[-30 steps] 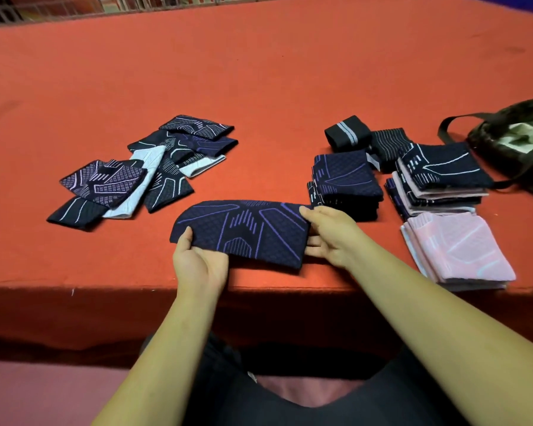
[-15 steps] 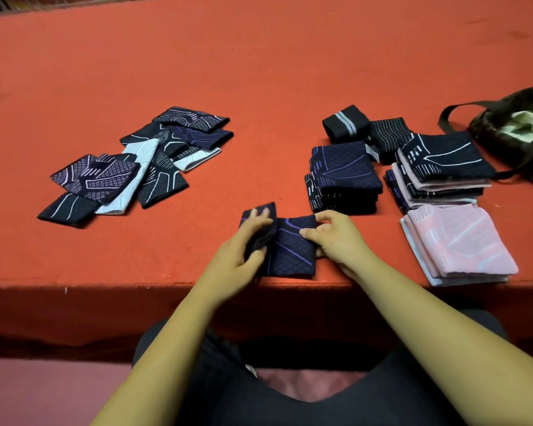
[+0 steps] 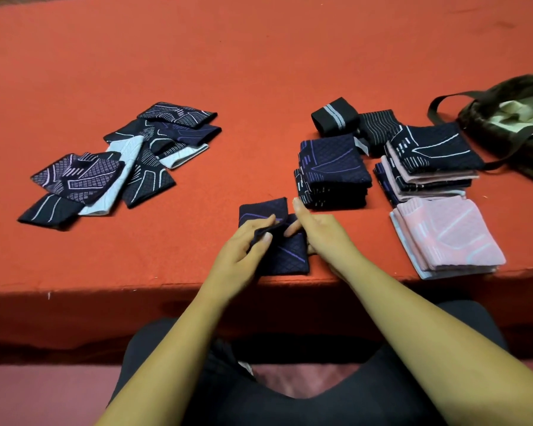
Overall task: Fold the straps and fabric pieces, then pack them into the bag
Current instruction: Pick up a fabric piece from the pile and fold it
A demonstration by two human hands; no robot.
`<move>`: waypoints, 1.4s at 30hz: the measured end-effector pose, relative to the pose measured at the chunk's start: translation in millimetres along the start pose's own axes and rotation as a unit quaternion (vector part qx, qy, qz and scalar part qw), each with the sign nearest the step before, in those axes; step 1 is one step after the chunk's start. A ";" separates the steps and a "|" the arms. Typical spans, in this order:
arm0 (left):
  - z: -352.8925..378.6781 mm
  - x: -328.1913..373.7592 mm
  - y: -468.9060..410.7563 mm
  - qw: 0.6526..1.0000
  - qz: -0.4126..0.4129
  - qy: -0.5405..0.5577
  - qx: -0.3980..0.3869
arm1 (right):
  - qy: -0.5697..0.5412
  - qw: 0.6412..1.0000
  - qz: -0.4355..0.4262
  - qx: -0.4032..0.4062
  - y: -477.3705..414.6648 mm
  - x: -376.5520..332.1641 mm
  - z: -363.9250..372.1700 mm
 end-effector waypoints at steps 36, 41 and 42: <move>7.6 5.0 -33.9 0.918 -0.163 0.340 0.121 | -0.036 0.987 -0.150 -0.042 28.5 -87.6 -29.7; 14.7 29.7 -71.6 0.922 -0.152 0.329 0.135 | 0.011 0.987 -0.125 0.104 4.3 -84.4 -77.3; 17.2 34.8 -82.6 0.929 -0.148 0.314 0.131 | 0.019 0.984 -0.127 0.121 -2.4 -83.9 -87.2</move>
Point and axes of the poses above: each hand's wrist, its own y-axis away from the middle knuckle, its own z-axis out of the palm, x = y × z, the point moved 4 cm from there along -y, towards the middle knuckle, and after that the axes turned 3 degrees about z, right-handed, at the moved point
